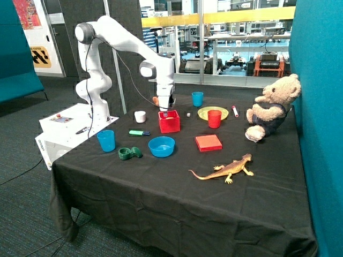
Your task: Put the ball in the red pot
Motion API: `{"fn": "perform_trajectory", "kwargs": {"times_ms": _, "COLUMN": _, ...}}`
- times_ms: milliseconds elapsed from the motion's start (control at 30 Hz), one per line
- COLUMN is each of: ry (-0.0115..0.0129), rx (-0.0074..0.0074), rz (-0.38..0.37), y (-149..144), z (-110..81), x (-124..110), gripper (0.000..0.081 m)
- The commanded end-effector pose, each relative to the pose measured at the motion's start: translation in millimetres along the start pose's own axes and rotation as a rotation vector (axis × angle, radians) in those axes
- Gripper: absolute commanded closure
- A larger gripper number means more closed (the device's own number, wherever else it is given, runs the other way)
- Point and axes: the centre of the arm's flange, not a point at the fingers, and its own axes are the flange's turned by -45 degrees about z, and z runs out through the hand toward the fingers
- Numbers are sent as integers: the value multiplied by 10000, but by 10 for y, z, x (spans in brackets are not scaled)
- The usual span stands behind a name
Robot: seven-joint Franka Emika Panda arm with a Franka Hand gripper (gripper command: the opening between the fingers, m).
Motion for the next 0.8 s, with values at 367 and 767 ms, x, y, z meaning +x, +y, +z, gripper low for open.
{"fn": "perform_trajectory", "kwargs": {"times_ms": 367, "ry": 77, "rx": -63, "rz": -589, "y": -58, "z": -307, "x": -405, "gripper": 0}}
{"fn": "perform_trajectory", "kwargs": {"times_ms": 767, "ry": 77, "rx": -64, "rz": -649, "y": -52, "z": -347, "x": -392, "gripper": 0}}
